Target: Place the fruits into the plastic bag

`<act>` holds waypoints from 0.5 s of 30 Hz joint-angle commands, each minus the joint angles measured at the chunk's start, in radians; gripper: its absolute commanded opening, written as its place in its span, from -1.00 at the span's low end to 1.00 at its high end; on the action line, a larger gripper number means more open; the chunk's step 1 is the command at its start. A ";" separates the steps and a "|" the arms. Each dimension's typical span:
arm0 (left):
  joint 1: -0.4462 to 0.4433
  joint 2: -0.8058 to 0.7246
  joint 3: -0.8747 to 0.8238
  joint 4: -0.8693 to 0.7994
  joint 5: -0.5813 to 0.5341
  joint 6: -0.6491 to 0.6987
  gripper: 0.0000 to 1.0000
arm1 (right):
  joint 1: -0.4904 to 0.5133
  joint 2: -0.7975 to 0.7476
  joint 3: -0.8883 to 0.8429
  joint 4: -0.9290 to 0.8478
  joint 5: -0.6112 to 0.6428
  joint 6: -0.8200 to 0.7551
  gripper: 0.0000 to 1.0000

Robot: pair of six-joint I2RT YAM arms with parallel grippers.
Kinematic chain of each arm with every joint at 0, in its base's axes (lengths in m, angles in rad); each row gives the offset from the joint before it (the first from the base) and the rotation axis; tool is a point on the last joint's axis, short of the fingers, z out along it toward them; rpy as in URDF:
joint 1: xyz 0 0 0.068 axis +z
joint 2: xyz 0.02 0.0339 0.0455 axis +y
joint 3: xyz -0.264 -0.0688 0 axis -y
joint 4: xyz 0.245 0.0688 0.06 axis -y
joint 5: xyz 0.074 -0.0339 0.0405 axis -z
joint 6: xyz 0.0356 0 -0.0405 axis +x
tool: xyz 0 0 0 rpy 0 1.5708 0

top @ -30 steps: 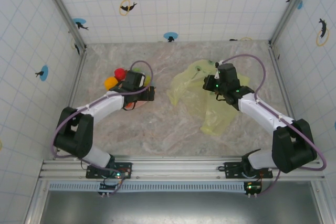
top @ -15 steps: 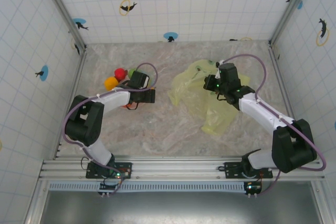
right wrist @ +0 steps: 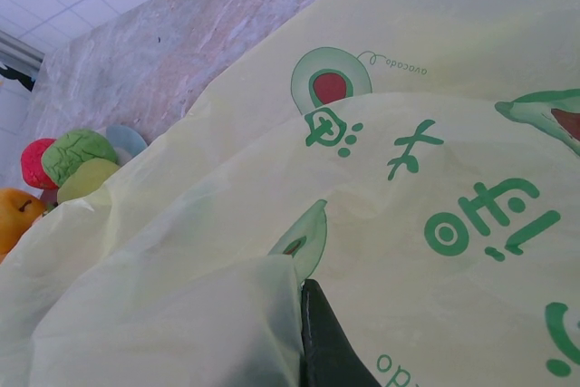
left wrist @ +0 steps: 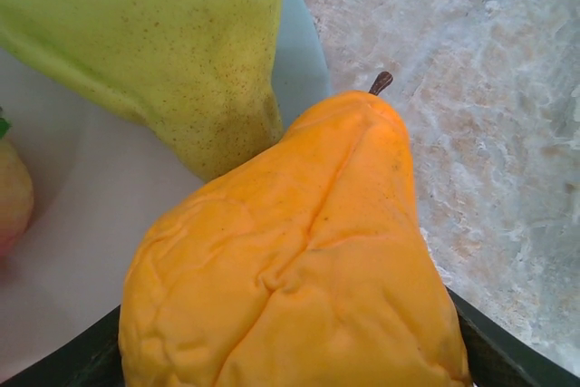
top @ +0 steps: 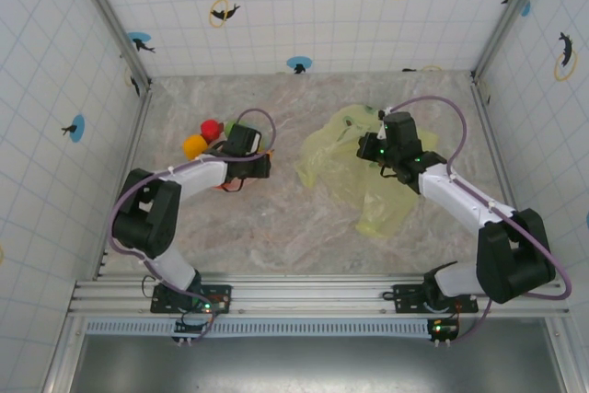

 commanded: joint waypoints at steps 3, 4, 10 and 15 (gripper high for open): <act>-0.001 -0.181 -0.094 0.020 0.049 -0.056 0.09 | -0.003 -0.007 -0.006 0.006 0.007 0.010 -1.00; -0.008 -0.243 -0.131 0.031 0.069 -0.069 0.09 | -0.002 -0.004 -0.003 0.006 0.007 0.012 -1.00; -0.163 -0.561 -0.210 0.046 0.111 -0.093 0.07 | 0.010 0.027 0.020 0.007 0.007 0.027 -1.00; -0.414 -0.589 -0.191 0.078 0.177 -0.077 0.02 | 0.018 0.057 0.048 0.007 -0.016 0.043 -1.00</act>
